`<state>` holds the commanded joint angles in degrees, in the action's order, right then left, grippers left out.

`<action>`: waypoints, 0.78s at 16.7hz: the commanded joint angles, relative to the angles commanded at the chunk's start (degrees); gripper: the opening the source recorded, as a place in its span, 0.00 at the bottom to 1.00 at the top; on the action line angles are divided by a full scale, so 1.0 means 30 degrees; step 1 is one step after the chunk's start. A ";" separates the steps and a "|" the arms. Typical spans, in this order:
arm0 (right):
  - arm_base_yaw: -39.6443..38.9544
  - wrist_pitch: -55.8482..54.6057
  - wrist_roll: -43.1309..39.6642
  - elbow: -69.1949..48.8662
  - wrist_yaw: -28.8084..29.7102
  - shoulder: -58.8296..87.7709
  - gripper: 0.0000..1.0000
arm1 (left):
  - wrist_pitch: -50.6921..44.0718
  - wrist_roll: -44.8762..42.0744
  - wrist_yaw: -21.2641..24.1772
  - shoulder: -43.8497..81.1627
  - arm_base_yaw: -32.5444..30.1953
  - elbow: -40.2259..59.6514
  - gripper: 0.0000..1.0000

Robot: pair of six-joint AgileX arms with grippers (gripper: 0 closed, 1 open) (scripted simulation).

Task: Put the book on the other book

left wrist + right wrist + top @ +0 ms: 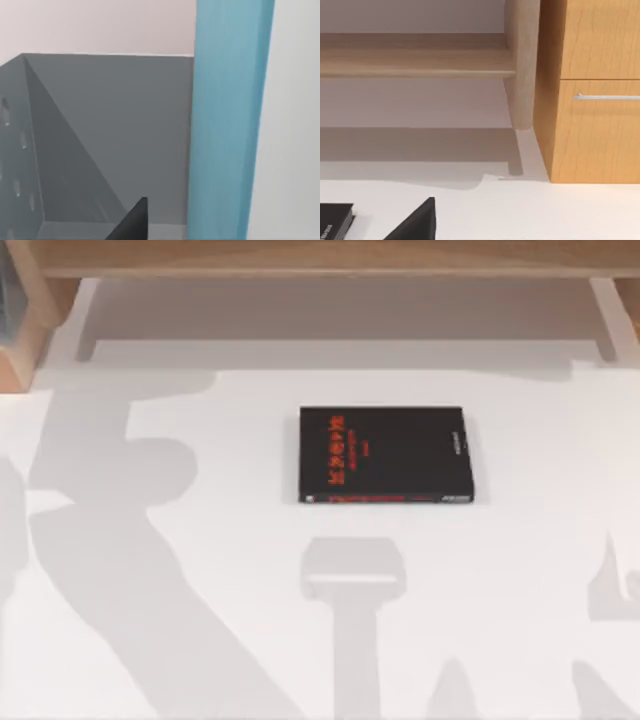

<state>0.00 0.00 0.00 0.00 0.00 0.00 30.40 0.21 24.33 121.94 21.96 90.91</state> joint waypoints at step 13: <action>0.0000 0.0000 0.0000 0.0000 0.0000 0.0000 1.00 | 0.0000 0.0000 0.0000 0.0000 0.0000 0.0000 0.00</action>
<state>0.00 0.00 0.00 0.00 0.00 0.00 30.40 0.21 24.33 121.94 21.96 90.91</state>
